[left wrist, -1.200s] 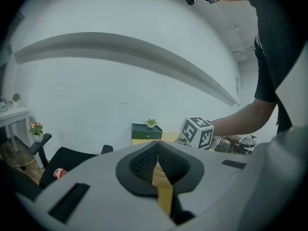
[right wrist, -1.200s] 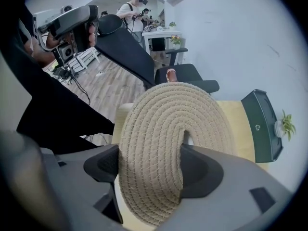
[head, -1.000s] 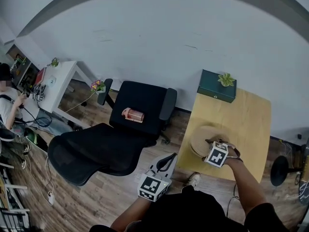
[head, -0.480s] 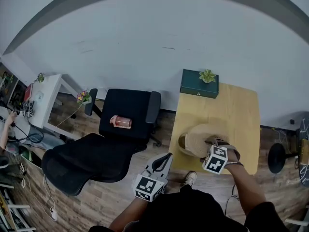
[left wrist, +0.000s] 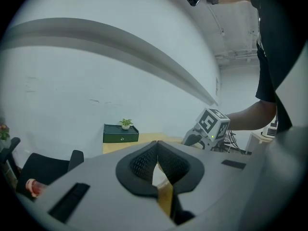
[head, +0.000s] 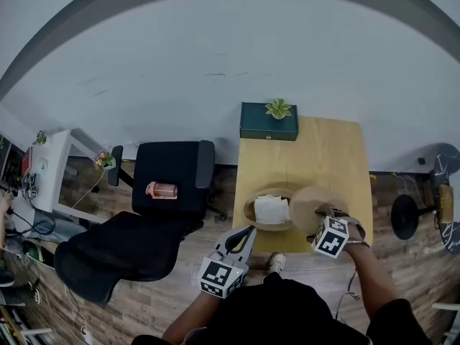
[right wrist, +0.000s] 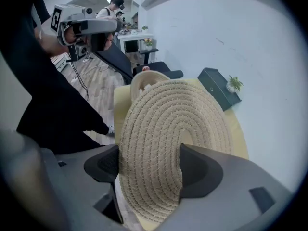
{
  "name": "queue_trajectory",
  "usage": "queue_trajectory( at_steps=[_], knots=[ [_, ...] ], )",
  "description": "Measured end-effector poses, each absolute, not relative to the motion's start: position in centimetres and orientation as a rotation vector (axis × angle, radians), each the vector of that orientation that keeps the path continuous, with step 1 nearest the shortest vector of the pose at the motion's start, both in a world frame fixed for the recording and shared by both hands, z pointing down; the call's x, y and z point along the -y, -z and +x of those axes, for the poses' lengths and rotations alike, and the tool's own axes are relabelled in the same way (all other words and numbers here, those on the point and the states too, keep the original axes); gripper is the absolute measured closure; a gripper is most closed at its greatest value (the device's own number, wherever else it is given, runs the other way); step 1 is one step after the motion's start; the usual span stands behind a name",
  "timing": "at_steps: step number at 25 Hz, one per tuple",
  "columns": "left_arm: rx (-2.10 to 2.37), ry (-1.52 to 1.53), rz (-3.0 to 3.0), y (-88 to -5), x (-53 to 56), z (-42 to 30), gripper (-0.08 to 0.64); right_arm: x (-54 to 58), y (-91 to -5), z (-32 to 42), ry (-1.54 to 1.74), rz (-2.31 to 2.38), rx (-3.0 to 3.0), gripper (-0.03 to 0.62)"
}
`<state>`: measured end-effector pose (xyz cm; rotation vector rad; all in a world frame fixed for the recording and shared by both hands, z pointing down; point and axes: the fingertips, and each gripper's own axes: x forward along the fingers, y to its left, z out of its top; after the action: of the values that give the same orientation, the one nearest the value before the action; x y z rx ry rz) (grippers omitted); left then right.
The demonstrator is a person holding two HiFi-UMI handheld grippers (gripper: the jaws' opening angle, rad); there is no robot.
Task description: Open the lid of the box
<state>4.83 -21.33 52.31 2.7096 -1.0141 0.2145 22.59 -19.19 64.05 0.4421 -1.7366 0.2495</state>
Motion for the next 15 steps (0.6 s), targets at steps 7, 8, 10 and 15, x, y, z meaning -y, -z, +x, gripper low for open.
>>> queue_trajectory(
  at_steps=[7,8,10,15],
  knots=[
    [0.994,-0.241,2.711,-52.6,21.5,7.2,0.541,17.9,-66.7,27.6,-0.264,0.442,1.684,0.215],
    [0.996,-0.246,2.709,-52.7,21.5,7.5,0.541,17.8,-67.1,28.0,-0.265,0.437,1.681,0.215],
    [1.000,-0.252,2.701,-52.9,21.5,8.2,0.541,17.7,-68.0,28.6,-0.274,0.419,1.685,0.215],
    [1.027,-0.245,2.675,-52.9,21.9,9.3,0.541,18.0,-70.5,30.0,-0.277,0.354,1.687,0.216]
  ],
)
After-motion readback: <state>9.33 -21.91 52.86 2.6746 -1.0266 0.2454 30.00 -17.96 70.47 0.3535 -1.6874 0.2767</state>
